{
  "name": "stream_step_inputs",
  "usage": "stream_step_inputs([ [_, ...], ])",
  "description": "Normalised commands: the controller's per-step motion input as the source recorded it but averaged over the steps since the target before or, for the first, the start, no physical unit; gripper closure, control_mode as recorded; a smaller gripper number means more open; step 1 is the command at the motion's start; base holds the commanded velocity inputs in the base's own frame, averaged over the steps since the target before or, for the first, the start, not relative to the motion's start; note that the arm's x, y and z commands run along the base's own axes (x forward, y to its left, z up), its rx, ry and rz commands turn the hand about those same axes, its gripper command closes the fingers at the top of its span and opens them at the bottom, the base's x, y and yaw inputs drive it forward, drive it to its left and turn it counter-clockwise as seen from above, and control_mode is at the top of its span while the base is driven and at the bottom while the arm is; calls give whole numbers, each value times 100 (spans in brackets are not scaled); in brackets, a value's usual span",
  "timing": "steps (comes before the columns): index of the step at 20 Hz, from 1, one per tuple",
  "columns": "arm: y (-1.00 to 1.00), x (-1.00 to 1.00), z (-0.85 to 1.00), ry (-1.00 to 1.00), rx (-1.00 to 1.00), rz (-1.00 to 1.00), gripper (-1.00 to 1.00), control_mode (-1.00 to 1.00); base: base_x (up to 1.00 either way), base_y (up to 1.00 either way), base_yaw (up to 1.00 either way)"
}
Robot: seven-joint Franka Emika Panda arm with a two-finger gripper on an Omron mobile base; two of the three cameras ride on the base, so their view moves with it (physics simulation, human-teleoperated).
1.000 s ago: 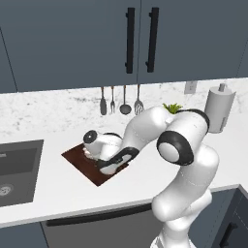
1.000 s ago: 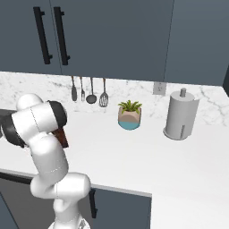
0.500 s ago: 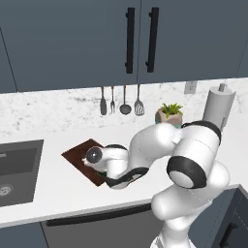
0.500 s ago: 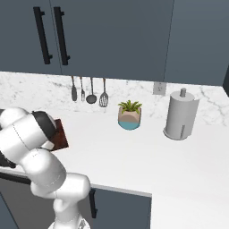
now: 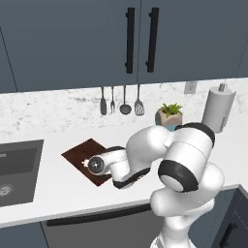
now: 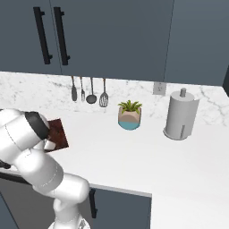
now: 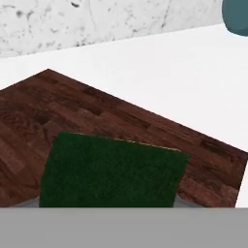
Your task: Pick up the sponge from the counter and clean the cutting board by briefly scrubbing or pressing down on the cutting board. Once finished, release the sponge.
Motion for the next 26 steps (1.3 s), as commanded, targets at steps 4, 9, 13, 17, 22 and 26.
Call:
stream_step_inputs([
  [4,8,30,-4,0,-10,0,100,-100,0,0,0],
  [9,3,40,-21,0,-7,0,100,-100,0,0,0],
  [13,4,44,-44,-6,-1,0,100,-100,0,0,0],
  [17,2,42,-66,-11,0,0,100,-100,0,0,0],
  [22,0,48,-54,-14,0,0,100,-100,0,0,0],
  [26,0,44,-34,-18,0,0,100,-100,0,0,0],
])
